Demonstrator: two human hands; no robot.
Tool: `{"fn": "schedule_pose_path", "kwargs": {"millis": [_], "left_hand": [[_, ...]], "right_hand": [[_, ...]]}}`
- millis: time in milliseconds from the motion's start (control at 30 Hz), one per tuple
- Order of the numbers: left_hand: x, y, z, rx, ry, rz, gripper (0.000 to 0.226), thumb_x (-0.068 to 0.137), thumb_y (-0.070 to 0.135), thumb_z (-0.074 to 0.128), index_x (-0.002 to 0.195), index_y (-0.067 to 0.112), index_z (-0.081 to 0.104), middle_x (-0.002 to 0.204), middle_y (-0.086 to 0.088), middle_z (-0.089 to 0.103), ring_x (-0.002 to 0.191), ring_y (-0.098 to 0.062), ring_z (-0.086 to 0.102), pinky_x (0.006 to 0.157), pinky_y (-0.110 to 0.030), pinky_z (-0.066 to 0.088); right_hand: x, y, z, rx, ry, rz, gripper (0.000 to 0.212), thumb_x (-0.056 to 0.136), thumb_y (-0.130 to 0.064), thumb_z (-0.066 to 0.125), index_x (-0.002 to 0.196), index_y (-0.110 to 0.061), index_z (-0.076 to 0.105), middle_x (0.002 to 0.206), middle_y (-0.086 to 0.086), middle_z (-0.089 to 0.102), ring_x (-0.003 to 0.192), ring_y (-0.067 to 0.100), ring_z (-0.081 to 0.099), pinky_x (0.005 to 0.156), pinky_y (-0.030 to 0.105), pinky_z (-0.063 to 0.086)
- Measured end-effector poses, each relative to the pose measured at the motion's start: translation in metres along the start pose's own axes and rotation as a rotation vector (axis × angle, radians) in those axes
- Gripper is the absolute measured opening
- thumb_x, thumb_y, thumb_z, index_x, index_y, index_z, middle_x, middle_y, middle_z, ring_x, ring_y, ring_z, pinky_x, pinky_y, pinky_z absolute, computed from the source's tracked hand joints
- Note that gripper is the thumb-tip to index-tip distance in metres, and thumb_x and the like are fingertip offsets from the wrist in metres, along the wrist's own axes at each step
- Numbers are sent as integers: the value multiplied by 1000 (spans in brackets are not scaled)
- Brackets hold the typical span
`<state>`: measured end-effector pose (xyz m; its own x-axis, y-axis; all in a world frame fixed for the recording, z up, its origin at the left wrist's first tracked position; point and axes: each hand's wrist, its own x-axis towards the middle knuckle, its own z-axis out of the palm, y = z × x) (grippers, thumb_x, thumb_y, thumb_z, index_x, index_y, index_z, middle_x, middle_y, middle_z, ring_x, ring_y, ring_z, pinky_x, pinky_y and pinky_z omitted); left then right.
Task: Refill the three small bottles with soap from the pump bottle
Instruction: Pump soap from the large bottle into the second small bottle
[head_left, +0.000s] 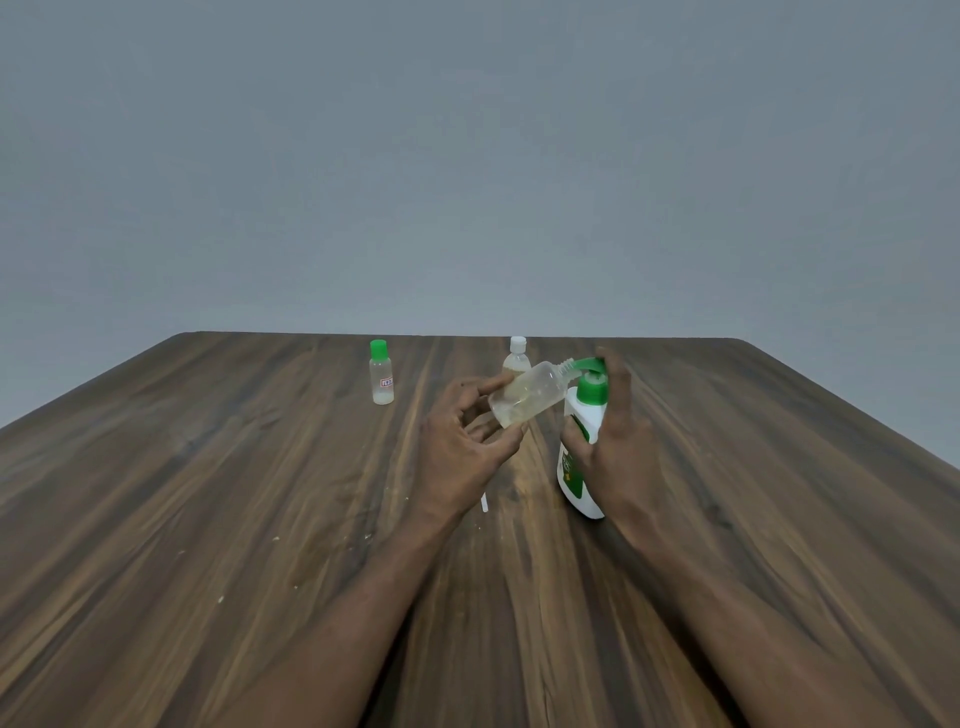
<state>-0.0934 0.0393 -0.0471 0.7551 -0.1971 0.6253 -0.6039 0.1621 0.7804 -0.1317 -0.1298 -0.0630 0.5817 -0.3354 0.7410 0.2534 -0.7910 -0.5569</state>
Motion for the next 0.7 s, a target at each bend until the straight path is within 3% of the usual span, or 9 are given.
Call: {"fn": "schedule_pose_path", "kwargs": {"millis": [67, 200, 400, 500, 600, 700], "left_hand": [[-1, 1, 1, -16, 11, -3, 52, 78, -7, 81, 114, 28, 66, 119, 0, 67, 105, 1, 69, 82, -14, 56], [-1, 0, 3, -47, 29, -18, 47, 76, -8, 81, 115, 15, 67, 116, 4, 69, 104, -6, 71, 82, -19, 58], [0, -1, 2, -53, 30, -12, 46, 77, -9, 81, 114, 13, 67, 118, 1, 70, 106, -8, 71, 86, -21, 58], [0, -2, 2, -44, 19, -5, 46, 76, -8, 81, 114, 15, 66, 118, 0, 70, 106, -7, 71, 86, -22, 58], [0, -2, 0, -50, 10, -2, 47, 76, -9, 81, 111, 19, 66, 117, -1, 70, 106, -7, 71, 85, -20, 58], [0, -3, -1, -51, 15, 1, 47, 76, -9, 81, 111, 19, 66, 116, 1, 71, 105, -8, 72, 84, -20, 58]], "right_hand": [[0, 1, 2, -17, -7, -6, 82, 89, -29, 67, 151, -41, 15, 112, -6, 60, 84, 19, 64, 75, 32, 50], [0, 1, 4, -59, -16, 25, 89, 89, -44, 63, 153, -48, 1, 112, 3, 66, 76, 22, 65, 71, 37, 53], [-2, -2, 6, -76, -1, 30, 83, 91, -47, 61, 153, -45, 5, 100, 2, 67, 67, 23, 61, 63, 34, 48], [-1, -3, 6, -101, 2, 47, 80, 91, -40, 60, 149, -46, 6, 97, 6, 67, 63, 21, 55, 60, 33, 44], [-2, -4, 5, -106, 1, 58, 77, 91, -34, 61, 147, -44, 10, 99, 7, 68, 66, 27, 60, 60, 35, 46], [-2, -4, 6, -92, 7, 50, 74, 89, -42, 57, 147, -44, 11, 100, 4, 67, 65, 21, 57, 59, 31, 41]]}}
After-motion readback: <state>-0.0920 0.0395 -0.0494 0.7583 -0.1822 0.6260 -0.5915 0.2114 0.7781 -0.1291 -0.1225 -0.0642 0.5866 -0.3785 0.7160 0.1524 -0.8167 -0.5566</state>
